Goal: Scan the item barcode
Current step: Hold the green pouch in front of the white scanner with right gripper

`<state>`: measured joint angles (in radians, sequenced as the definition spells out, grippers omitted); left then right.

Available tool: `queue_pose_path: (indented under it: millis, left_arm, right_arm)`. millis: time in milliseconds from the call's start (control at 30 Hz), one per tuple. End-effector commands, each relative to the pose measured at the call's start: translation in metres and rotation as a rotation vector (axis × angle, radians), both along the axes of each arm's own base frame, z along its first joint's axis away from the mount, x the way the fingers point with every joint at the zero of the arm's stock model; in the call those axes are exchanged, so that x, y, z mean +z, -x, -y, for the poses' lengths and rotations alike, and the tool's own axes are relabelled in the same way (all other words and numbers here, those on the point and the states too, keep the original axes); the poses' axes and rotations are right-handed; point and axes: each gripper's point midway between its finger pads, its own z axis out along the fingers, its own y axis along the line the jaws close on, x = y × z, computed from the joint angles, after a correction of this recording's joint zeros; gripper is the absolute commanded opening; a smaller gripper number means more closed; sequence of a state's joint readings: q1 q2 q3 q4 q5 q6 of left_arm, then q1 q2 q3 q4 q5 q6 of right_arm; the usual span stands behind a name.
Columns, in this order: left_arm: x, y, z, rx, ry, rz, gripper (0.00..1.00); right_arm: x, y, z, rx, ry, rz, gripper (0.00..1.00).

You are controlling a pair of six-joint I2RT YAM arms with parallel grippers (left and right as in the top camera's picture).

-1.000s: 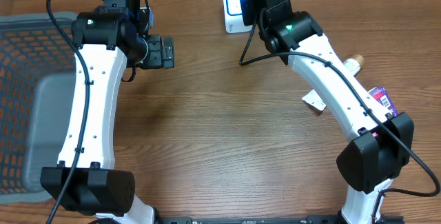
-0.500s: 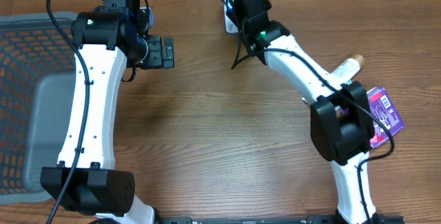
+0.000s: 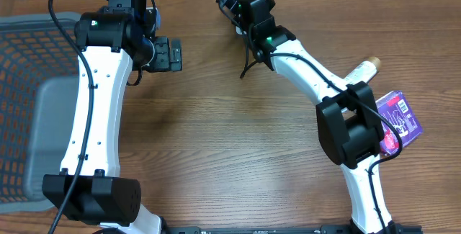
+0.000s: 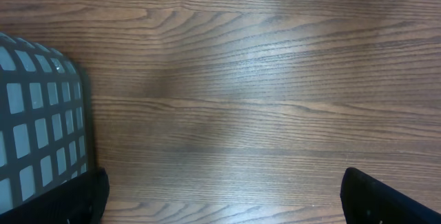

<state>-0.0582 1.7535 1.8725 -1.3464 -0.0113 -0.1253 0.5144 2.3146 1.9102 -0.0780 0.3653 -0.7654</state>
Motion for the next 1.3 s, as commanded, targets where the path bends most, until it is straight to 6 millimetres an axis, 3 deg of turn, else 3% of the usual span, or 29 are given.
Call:
queue_pose_path:
  millis: [0,200,633,1000,1267]
  left_arm:
    - [0.0,0.0,0.0,0.013,0.015,0.0,1.0]
    - [0.0,0.0,0.0,0.013,0.015,0.0,1.0]
    - [0.0,0.0,0.0,0.012,0.014,0.0,1.0]
    - [0.0,0.0,0.0,0.012,0.014,0.0,1.0]
    - [0.0,0.0,0.0,0.013,0.015,0.0,1.0]
  right_arm:
    - [0.021,0.005,-0.025,0.095,0.067,0.063,0.04]
    - [0.023,0.003,-0.028,0.122,0.087,0.085,0.04]
    - [-0.014,-0.012,-0.027,0.138,0.193,0.111,0.04]
    - [-0.011,-0.018,-0.017,0.127,0.212,0.126,0.04]
    - [0.01,-0.023,-0.019,0.11,0.175,0.205,0.04]
